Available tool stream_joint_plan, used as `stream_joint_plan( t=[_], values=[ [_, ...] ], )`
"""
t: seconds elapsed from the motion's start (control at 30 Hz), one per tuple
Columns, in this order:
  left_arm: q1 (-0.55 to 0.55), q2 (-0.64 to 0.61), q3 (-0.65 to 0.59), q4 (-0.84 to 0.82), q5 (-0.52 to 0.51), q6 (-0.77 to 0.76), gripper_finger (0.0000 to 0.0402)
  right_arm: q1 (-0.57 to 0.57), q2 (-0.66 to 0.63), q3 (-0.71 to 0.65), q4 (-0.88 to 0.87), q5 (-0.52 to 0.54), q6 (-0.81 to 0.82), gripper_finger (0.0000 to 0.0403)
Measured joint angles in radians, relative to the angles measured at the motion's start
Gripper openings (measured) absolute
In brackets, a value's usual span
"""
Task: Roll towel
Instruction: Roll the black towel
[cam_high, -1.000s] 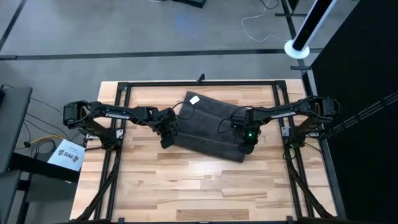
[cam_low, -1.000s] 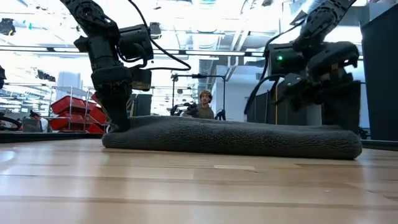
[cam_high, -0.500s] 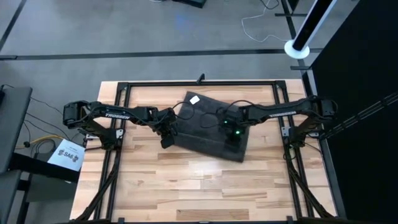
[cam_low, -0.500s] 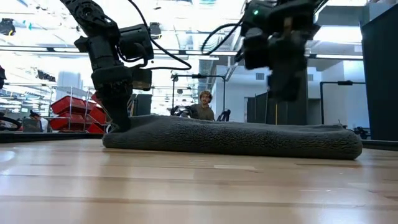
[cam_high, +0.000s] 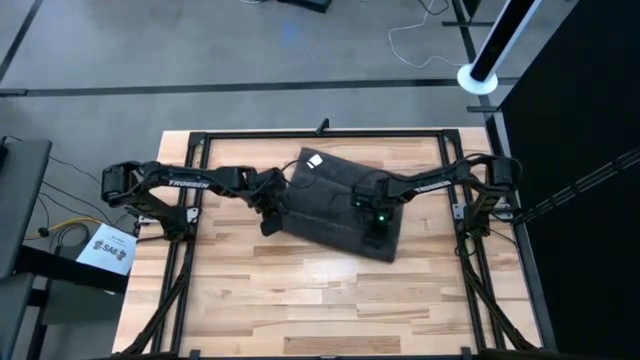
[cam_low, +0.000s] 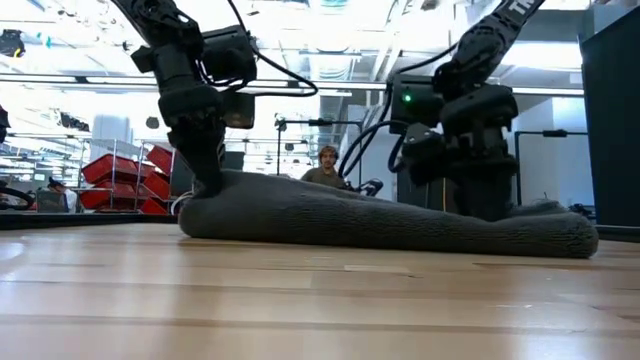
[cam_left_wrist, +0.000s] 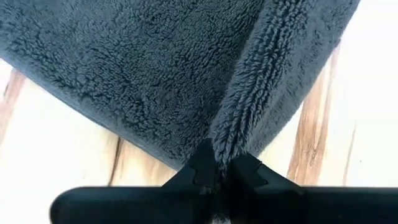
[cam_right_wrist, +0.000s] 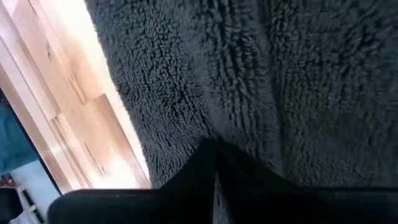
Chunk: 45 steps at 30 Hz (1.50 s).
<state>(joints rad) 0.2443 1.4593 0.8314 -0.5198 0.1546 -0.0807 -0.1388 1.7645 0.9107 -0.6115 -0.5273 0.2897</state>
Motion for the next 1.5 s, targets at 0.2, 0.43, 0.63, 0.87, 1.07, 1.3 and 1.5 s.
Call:
stream_joint_plan(
  t=[0.2, 0.43, 0.63, 0.87, 1.07, 1.3, 1.5],
  values=[
    [0.065, 0.0, -0.017, 0.006, 0.003, 0.058, 0.0002, 0.018, 0.0, -0.013, 0.014, 0.002, 0.0, 0.0001],
    [0.109, 0.0, -0.015, -0.009, 0.001, 0.073, 0.0044, 0.026, 0.001, -0.015, 0.059, 0.003, 0.031, 0.0],
    [0.111, 0.0, 0.035, -0.094, 0.001, 0.058, 0.0143, 0.029, 0.001, -0.017, 0.052, -0.002, 0.027, 0.0],
    [0.069, 0.0, 0.138, -0.22, 0.008, 0.124, 0.0168, 0.046, 0.001, -0.016, 0.035, 0.005, -0.007, 0.0],
    [-0.004, -0.001, 0.156, -0.202, 0.061, 0.293, 0.0146, 0.049, 0.002, -0.017, 0.029, 0.002, -0.033, 0.0],
    [0.025, -0.001, 0.053, -0.019, 0.058, 0.315, 0.01, 0.058, 0.002, -0.017, 0.023, 0.008, -0.06, 0.0],
    [0.081, -0.001, -0.036, 0.101, 0.07, 0.343, 0.0059, 0.086, 0.0, -0.017, 0.019, 0.011, -0.112, 0.0]
  ],
)
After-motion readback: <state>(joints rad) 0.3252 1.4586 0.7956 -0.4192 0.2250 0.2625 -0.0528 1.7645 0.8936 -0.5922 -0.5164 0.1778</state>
